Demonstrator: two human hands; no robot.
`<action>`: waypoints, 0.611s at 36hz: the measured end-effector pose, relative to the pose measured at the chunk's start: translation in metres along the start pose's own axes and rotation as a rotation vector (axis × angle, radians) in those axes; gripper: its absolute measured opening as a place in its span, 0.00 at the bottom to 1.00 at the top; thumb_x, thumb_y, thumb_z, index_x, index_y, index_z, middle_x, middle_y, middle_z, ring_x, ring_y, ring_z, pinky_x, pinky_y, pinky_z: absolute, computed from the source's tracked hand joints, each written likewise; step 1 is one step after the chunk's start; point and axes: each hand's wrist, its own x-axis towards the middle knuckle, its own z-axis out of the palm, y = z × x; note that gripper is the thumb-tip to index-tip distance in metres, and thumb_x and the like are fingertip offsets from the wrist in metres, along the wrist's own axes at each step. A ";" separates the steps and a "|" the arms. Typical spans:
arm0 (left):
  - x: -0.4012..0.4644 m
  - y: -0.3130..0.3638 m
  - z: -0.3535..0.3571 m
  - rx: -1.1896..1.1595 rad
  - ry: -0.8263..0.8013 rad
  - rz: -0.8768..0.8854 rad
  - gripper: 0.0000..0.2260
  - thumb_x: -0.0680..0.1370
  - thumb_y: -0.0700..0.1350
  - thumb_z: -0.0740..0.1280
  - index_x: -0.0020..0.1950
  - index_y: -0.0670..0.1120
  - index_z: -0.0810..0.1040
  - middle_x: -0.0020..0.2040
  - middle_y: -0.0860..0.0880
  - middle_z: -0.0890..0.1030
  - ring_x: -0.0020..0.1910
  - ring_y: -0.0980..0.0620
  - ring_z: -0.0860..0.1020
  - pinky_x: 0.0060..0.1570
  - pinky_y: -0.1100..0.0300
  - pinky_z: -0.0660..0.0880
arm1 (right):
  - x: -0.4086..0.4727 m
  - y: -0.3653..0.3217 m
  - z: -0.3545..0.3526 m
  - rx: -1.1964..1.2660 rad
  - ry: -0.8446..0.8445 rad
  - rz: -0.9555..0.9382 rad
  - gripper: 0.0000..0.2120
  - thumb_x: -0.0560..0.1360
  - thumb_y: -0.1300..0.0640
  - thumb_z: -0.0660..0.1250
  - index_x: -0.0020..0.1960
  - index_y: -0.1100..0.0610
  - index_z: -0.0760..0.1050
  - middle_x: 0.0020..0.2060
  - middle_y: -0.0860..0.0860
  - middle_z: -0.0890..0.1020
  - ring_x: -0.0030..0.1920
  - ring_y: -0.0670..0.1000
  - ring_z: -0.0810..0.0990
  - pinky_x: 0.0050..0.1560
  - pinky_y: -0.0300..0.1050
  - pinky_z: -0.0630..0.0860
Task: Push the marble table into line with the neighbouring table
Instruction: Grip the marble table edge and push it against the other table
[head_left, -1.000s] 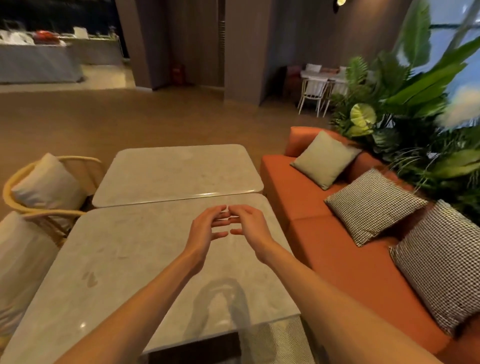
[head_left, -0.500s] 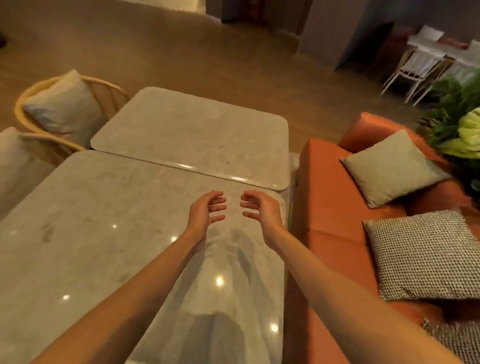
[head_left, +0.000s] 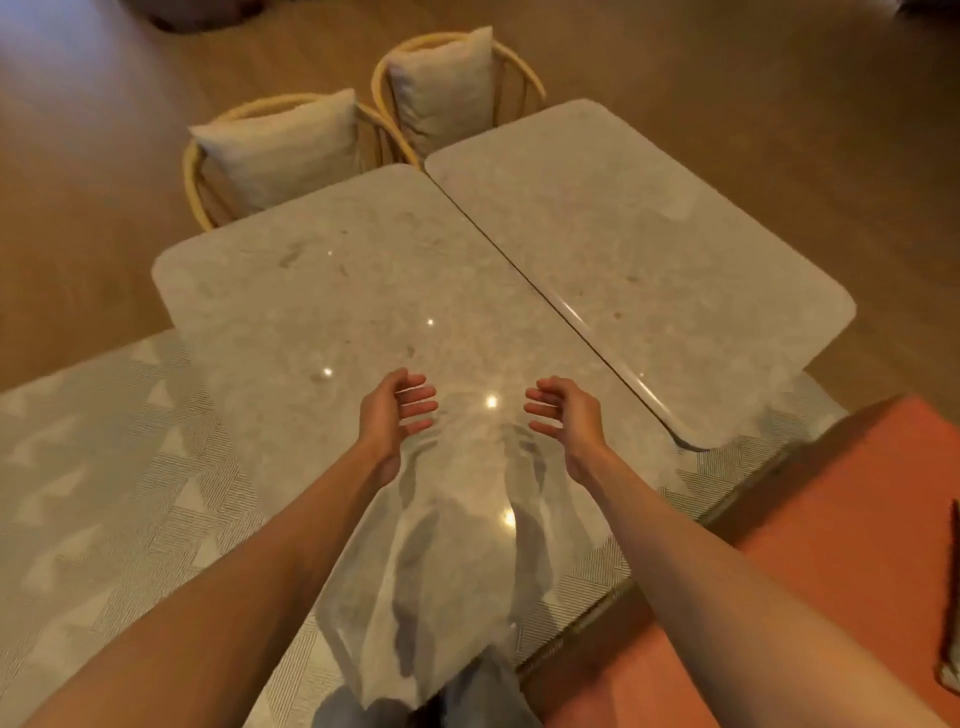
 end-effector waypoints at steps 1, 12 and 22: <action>-0.004 -0.006 -0.004 -0.020 0.024 -0.005 0.16 0.83 0.50 0.57 0.57 0.40 0.78 0.54 0.40 0.82 0.52 0.43 0.80 0.59 0.46 0.76 | -0.001 0.001 0.002 -0.014 -0.023 0.001 0.11 0.78 0.54 0.62 0.50 0.59 0.80 0.49 0.57 0.85 0.47 0.54 0.83 0.52 0.54 0.80; -0.046 -0.108 -0.002 -0.249 0.157 -0.185 0.13 0.82 0.49 0.59 0.50 0.42 0.78 0.46 0.43 0.83 0.44 0.46 0.80 0.48 0.50 0.77 | -0.028 0.053 -0.002 -0.137 -0.120 0.147 0.07 0.75 0.57 0.64 0.42 0.60 0.78 0.36 0.56 0.79 0.34 0.55 0.76 0.34 0.48 0.73; -0.087 -0.219 0.062 -0.725 0.614 -0.328 0.11 0.81 0.41 0.59 0.39 0.42 0.72 0.34 0.44 0.74 0.32 0.49 0.73 0.36 0.56 0.73 | -0.003 0.133 -0.109 -0.263 0.080 0.384 0.15 0.77 0.52 0.65 0.41 0.63 0.79 0.33 0.58 0.80 0.34 0.57 0.79 0.44 0.56 0.80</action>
